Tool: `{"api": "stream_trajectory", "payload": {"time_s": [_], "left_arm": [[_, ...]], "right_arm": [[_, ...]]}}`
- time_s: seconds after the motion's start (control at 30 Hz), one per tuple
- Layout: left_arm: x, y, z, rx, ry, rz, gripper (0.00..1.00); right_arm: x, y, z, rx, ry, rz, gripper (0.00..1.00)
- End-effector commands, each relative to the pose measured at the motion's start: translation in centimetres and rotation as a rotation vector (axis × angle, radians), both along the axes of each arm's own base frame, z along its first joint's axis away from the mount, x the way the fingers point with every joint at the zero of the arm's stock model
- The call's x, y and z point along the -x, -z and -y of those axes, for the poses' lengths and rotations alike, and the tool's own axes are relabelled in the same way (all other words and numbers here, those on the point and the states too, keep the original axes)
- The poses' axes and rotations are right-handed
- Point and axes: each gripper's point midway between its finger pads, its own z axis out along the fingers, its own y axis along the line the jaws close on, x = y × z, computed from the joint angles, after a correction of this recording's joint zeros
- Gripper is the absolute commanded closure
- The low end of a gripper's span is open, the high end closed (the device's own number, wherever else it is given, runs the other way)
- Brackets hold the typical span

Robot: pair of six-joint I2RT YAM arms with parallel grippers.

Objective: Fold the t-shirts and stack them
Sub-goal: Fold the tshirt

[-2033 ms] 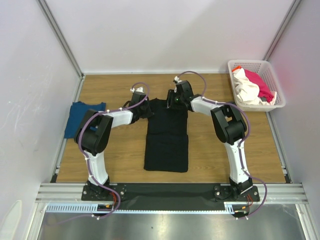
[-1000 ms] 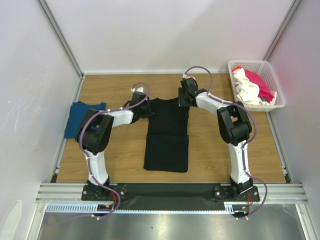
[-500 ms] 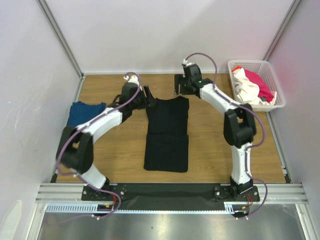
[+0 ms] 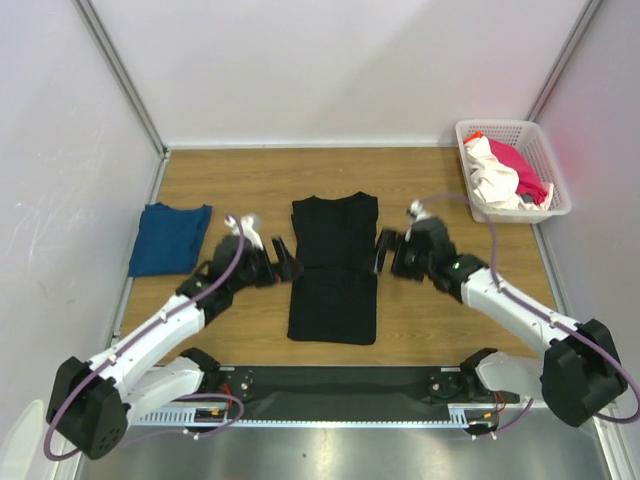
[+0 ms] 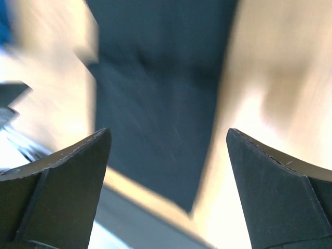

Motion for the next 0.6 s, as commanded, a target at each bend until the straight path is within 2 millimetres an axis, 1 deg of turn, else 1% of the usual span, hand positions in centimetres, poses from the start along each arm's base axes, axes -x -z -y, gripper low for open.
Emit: {"api": "stream_trajectory", "payload": {"time_s": [0.0, 0.03, 0.07, 0.1, 0.13, 0.17, 0.2, 0.23, 0.27, 0.33, 0.37, 0.43, 0.47, 0.57], "left_arm": [[4.7, 3.2, 0.8, 0.036, 0.034, -0.114, 0.04], [5.4, 3.9, 0.8, 0.049, 0.018, -0.144, 0.04], [6.5, 5.0, 0.4, 0.049, 0.016, -0.162, 0.05], [7.1, 5.4, 0.4, 0.059, 0.008, -0.179, 0.05], [7.6, 5.8, 0.3, 0.064, 0.009, -0.191, 0.06], [8.3, 6.8, -0.1, 0.056, 0.008, -0.215, 0.07], [8.8, 6.8, 0.0, 0.073, 0.011, -0.220, 0.07], [9.2, 7.0, 0.0, 0.077, 0.013, -0.228, 0.07], [9.7, 7.6, -0.1, 0.073, 0.016, -0.239, 0.07], [10.3, 8.0, -0.1, 0.074, 0.015, -0.254, 0.08], [10.6, 8.5, -0.1, 0.067, 0.017, -0.267, 0.09], [11.0, 9.0, 0.0, 0.062, 0.018, -0.288, 0.09], [11.6, 9.8, -0.1, 0.054, 0.015, -0.316, 0.11], [11.9, 10.2, -0.1, 0.059, 0.018, -0.326, 0.12]], "right_arm": [[4.3, 2.2, -1.4, -0.075, 0.015, -0.118, 0.02], [5.9, 4.2, -1.0, -0.055, 0.017, -0.158, 0.02], [6.6, 4.7, -0.9, -0.055, 0.021, -0.173, 0.03], [7.8, 4.8, -1.1, -0.069, 0.022, -0.188, 0.03], [8.8, 6.2, -0.5, -0.057, 0.037, -0.221, 0.04], [9.4, 6.3, -0.6, -0.072, 0.037, -0.233, 0.06], [9.9, 6.1, -0.8, -0.099, 0.030, -0.228, 0.07], [11.0, 6.7, -1.1, -0.114, 0.030, -0.257, 0.08], [11.6, 6.8, -1.3, -0.122, 0.023, -0.263, 0.10], [12.2, 7.3, -1.5, -0.122, 0.026, -0.270, 0.11], [12.8, 7.8, -1.6, -0.114, 0.023, -0.285, 0.13], [13.3, 8.7, -1.7, -0.097, 0.022, -0.314, 0.15], [14.1, 9.6, -2.0, -0.081, 0.026, -0.345, 0.20], [14.7, 10.3, -1.8, -0.050, 0.035, -0.373, 0.22]]}}
